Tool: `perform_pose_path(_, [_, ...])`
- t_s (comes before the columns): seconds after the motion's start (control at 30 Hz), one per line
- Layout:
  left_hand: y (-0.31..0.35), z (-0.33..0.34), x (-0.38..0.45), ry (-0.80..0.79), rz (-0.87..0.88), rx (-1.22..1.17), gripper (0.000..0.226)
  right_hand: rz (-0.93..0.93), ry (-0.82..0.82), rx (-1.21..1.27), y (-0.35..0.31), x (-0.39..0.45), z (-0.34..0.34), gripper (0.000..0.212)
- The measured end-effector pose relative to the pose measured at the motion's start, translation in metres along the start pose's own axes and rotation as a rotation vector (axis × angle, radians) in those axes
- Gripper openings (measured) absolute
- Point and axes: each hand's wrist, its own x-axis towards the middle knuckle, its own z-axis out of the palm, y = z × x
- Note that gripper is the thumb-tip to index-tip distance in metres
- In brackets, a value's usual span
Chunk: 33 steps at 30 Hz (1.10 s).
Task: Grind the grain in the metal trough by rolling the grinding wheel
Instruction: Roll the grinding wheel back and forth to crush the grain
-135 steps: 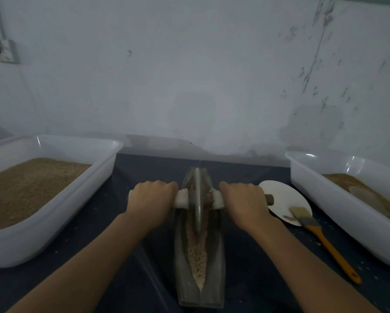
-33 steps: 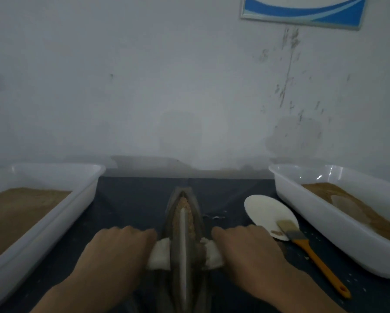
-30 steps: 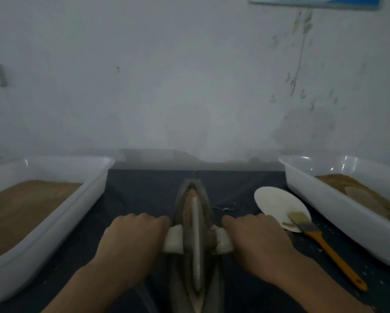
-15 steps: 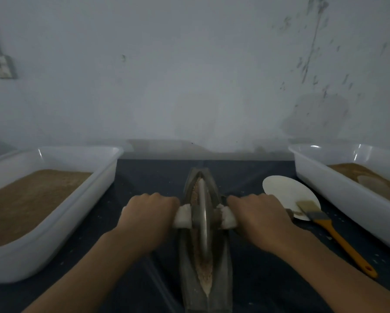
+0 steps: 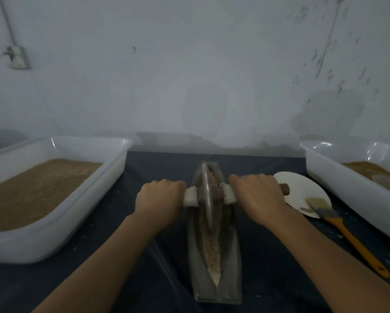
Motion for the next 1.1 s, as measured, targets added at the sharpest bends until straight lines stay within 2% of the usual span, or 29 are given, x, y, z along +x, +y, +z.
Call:
perform_pose_path(0.1, [0.003, -0.003, 0.003, 0.004, 0.008, 0.022, 0.026, 0.028, -0.033, 0.001, 0.001, 0.002, 0.001, 0.02])
perform_pose_path(0.23, [0.007, -0.027, -0.016, -0.067, 0.069, 0.021, 0.029, 0.0, -0.129, 0.113, 0.002, -0.028, -0.01, 0.027])
perform_pose_path(0.37, [0.009, -0.044, -0.039, -0.038, 0.142, 0.027, 0.029, -0.022, -0.092, 0.099, -0.002, -0.062, -0.025, 0.041])
perform_pose_path(0.57, [0.009, -0.03, -0.018, -0.046, 0.073, 0.037, 0.022, 0.044, -0.089, 0.071, -0.001, -0.033, -0.011, 0.029])
perform_pose_path(0.77, [0.009, -0.006, 0.017, 0.047, 0.02, 0.088, 0.025, 0.078, -0.018, 0.062, 0.007, 0.006, 0.023, 0.02])
perform_pose_path(0.9, [0.009, -0.013, 0.01, -0.021, 0.044, 0.048, 0.023, 0.047, -0.021, 0.076, 0.006, -0.002, 0.014, 0.019])
perform_pose_path(1.0, [0.008, -0.027, -0.014, -0.077, 0.088, 0.032, 0.022, -0.04, -0.019, 0.1, 0.002, -0.029, -0.004, 0.027])
perform_pose_path(1.1, [0.004, -0.038, -0.037, -0.051, 0.133, 0.04, 0.03, -0.103, 0.066, 0.009, -0.003, -0.056, -0.023, 0.044])
